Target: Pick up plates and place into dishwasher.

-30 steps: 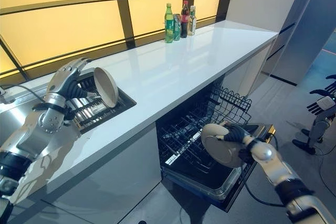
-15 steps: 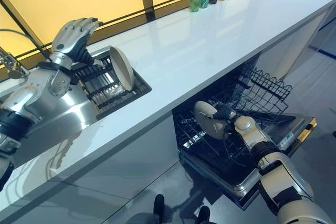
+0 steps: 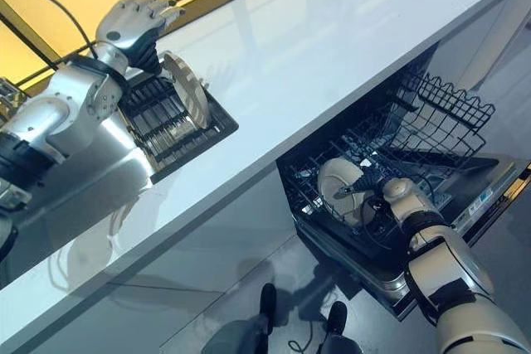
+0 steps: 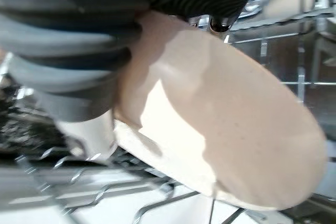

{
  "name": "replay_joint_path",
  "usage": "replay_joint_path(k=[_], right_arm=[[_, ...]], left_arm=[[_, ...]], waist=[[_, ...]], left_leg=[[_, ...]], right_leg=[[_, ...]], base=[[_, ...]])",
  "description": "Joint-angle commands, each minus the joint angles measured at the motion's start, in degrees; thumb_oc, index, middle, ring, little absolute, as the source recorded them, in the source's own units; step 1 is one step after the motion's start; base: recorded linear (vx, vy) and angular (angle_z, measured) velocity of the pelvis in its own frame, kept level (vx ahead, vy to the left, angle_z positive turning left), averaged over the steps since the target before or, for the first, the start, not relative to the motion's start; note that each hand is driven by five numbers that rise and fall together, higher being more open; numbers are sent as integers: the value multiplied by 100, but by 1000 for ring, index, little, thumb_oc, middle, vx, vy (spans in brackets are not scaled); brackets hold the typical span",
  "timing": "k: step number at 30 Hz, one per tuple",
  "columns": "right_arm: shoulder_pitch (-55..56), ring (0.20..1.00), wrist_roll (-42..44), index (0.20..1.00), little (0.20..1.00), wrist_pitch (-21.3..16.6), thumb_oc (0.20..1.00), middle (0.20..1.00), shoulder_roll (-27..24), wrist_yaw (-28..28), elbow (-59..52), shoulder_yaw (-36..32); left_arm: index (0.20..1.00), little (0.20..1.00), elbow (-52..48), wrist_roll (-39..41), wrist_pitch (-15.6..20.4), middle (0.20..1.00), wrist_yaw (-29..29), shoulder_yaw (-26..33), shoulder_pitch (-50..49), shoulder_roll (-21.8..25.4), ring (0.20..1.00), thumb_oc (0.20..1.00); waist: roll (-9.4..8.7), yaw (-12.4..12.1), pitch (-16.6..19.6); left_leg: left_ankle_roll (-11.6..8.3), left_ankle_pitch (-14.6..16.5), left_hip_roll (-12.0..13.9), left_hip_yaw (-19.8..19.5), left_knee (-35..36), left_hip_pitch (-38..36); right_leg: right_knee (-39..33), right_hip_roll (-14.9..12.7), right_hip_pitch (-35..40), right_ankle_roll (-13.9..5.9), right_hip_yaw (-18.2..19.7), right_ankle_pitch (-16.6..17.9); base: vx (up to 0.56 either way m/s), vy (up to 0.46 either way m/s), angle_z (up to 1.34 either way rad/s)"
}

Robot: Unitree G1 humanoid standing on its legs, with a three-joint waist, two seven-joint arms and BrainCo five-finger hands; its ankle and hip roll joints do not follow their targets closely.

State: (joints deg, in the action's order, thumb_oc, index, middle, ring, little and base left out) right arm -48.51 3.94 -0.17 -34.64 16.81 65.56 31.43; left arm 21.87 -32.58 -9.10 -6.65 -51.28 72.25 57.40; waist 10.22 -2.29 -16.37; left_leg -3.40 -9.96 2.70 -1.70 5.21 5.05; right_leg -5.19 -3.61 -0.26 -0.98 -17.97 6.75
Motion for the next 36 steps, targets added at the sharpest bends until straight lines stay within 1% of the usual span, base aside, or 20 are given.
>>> replay_joint_path(k=[1,4,6,9,11,12,17,21,23,27,28,29,30,31,32,36], right_arm=[[-610,1000,453,1000,1000,-593,1000,1000,-296,-111,-419,166],[-354,1000,651,1000,1000,-780,1000,1000,-498,-195,-1278,145],[-146,1000,753,1000,1000,-773,1000,1000,-651,-270,-1855,91],[439,1000,1097,1000,1000,-788,1000,1000,-968,-346,-2963,-216],[813,1000,1094,1000,1000,-858,1000,1000,-1137,-440,-3456,-440],[1048,1000,1064,1000,1000,-930,1000,1000,-1225,-472,-3693,-632],[1643,1000,1036,1000,1000,-1068,1000,1000,-1476,-428,-4353,-1223],[2002,1000,932,1000,1000,-1102,1000,1000,-1527,-350,-4695,-1553],[2067,1000,911,1000,1000,-1144,1000,1000,-1534,-303,-4756,-1620],[2089,1000,972,1000,1000,-1109,1000,1000,-1564,-334,-4844,-1695],[2096,1000,1013,1000,1000,-1111,1000,1000,-1576,-358,-4849,-1713],[2117,1000,1026,1000,1000,-1128,1000,1000,-1562,-382,-4872,-1741],[2115,1000,1041,1000,1000,-1159,1000,1000,-1560,-402,-4867,-1742],[2145,1000,1073,1000,1000,-1174,1000,1000,-1563,-437,-4878,-1789],[2158,1000,1074,1000,1000,-1172,1000,1000,-1565,-437,-4888,-1797],[2391,1000,1116,1000,1000,-1246,1000,1000,-1563,-462,-4998,-1907]], left_arm=[[1000,1000,518,-465,-191,1000,81,-231,1111,288,1000,1000],[1000,1000,643,-717,-234,1000,234,-369,1133,376,1000,1000],[1000,1000,704,-865,-271,1000,418,-396,1093,439,1000,1000],[1000,1000,862,-1257,-340,1000,792,-354,843,632,1000,1000],[1000,1000,889,-1440,-341,1000,977,-262,648,756,1000,1000],[1000,1000,888,-1546,-413,1000,1277,-223,566,827,1000,1000],[1000,1000,1111,-1835,-663,1000,2139,27,180,1051,1000,1000],[1000,1000,1321,-1993,-716,1000,2553,276,-129,1099,1000,1000],[1000,1000,1491,-2056,-688,1000,2627,379,-240,1038,1000,1000],[1000,1000,1846,-2032,-512,1000,2443,493,-355,962,1000,1000],[893,893,1971,-1982,-469,893,2329,525,-389,934,893,893],[200,200,2073,-2011,-426,200,2313,539,-401,915,200,200],[200,200,2142,-1951,-440,200,2225,527,-404,912,200,200],[200,200,2204,-1863,-415,200,1987,574,-440,937,200,200],[200,200,2205,-1854,-414,200,1962,583,-449,945,200,200],[200,200,2179,-1498,-141,200,1050,679,-557,1074,200,200]], waist=[[-104,30,-472],[-152,174,-570],[-183,263,-622],[-287,457,-725],[-343,547,-759],[-380,602,-780],[-498,791,-860],[-523,908,-880],[-540,961,-902],[-584,1027,-937],[-602,1044,-949],[-615,1062,-952],[-624,1071,-955],[-645,1072,-955],[-646,1072,-953],[-653,1080,-914]], left_leg=[[-72,810,-471,281,-21,-78],[-61,808,-467,369,-21,-59],[-59,808,-460,427,-21,-58],[-52,816,-444,525,-21,-46],[-52,821,-426,588,-21,-46],[-48,827,-413,622,-21,-48],[-45,831,-370,726,-21,-51],[-53,834,-349,803,-21,-103],[-62,829,-338,850,-21,-102],[-82,823,-320,901,-21,-88],[-83,823,-315,913,-21,-84],[-82,828,-314,917,-21,-70],[-86,824,-312,915,-21,-59],[-87,823,-310,918,-21,-47],[-88,823,-310,919,-21,-46],[-95,836,-306,931,-21,-63]], right_leg=[[327,-468,-415,-473,252,-526],[376,-459,-506,-499,320,-500],[408,-451,-553,-513,360,-489],[458,-417,-649,-541,465,-470],[476,-400,-685,-559,513,-460],[482,-395,-700,-574,536,-454],[531,-336,-778,-605,656,-451],[530,-324,-749,-632,717,-446],[523,-318,-756,-636,744,-441],[510,-300,-775,-646,792,-431],[513,-294,-783,-650,799,-429],[498,-289,-791,-653,814,-427],[491,-284,-798,-655,828,-422],[483,-279,-804,-660,830,-416],[481,-279,-804,-661,830,-415],[447,-277,-768,-667,816,-415]], base=[[7,52,-3],[14,64,-5],[17,59,-16],[15,53,-9],[24,38,-8],[29,19,-10],[4,31,-11],[24,43,-16],[-6,42,-14],[-16,22,-11],[-29,11,-12],[-30,1,-13],[-42,-7,-12],[-33,-9,-7],[-35,-15,-3],[-18,-8,-3]])
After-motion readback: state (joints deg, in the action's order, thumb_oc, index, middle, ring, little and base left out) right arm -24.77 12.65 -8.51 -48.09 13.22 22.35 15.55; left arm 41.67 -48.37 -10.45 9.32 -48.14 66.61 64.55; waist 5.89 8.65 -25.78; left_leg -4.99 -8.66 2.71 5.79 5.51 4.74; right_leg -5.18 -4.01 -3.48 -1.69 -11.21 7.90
